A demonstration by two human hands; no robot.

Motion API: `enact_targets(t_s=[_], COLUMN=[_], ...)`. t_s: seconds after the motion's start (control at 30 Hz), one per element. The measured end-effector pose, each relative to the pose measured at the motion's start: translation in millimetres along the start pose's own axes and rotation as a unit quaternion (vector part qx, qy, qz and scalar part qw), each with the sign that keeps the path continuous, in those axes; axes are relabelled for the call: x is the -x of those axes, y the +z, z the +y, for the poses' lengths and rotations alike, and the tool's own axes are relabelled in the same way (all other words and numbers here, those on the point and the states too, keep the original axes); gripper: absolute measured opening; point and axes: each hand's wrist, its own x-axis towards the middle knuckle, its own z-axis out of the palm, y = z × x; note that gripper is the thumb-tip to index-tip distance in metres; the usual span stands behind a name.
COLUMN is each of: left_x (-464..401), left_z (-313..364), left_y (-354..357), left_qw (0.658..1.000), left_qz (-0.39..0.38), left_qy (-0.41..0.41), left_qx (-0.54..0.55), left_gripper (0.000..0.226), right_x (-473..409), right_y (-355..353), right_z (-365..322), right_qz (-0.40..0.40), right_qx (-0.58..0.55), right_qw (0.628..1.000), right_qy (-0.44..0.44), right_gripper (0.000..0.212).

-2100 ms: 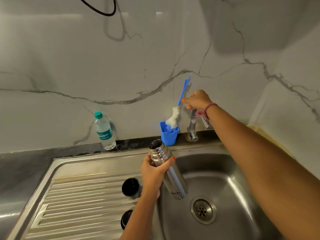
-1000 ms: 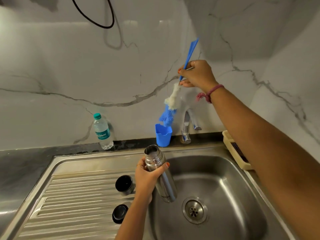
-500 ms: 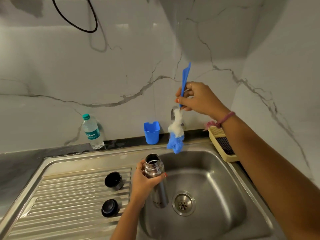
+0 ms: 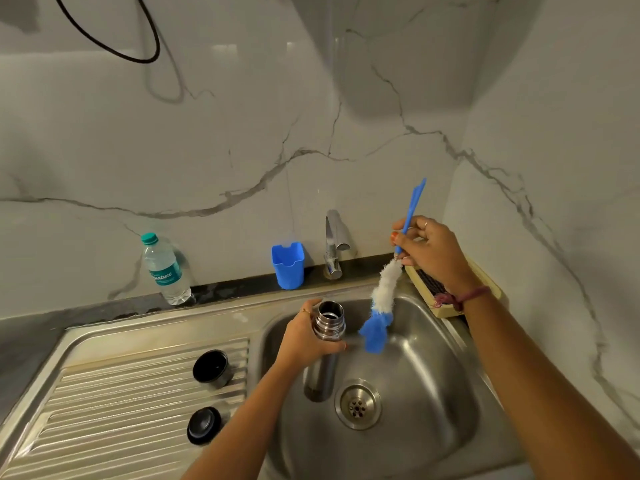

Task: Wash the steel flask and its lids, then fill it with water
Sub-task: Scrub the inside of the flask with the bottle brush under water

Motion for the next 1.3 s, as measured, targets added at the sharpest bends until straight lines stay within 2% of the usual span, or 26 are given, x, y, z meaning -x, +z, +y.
enact_targets(t_s=[0.2,0.4,0.5,0.6,0.9,1.3], left_x=[-49,-97,-117,-130,-140,-141], left_z=[9,14,13,11,7,8], left_y=[11,21,24,26,29,33], left_qw=[0.997,0.988,0.984,0.981,0.980,0.982], left_qz=[-0.067,-0.127,-0.149,-0.151,-0.160,-0.163], left_qy=[-0.007,-0.019,-0.023,-0.030,-0.039,-0.054], left_qx=[-0.044,-0.087,-0.100,-0.117,-0.114,-0.081], left_gripper=[0.125,0.133,0.134,0.135,0.138,0.140], right_x=[-9,-19,-23,-25,-24,-19], right_y=[-2,-1,0,3,7,11], right_z=[35,56,66,73,83,95], right_qz=[0.037,0.046,0.042,0.039,0.024,0.011], right_qx=[-0.010,0.004,0.005,0.004,-0.008,0.011], right_qw=[0.999,0.997,0.997,0.997,0.996,0.996], right_qy=[0.034,0.054,0.062,0.072,0.091,0.093], right_gripper=[0.017,0.013,0.018,0.021,0.010,0.009])
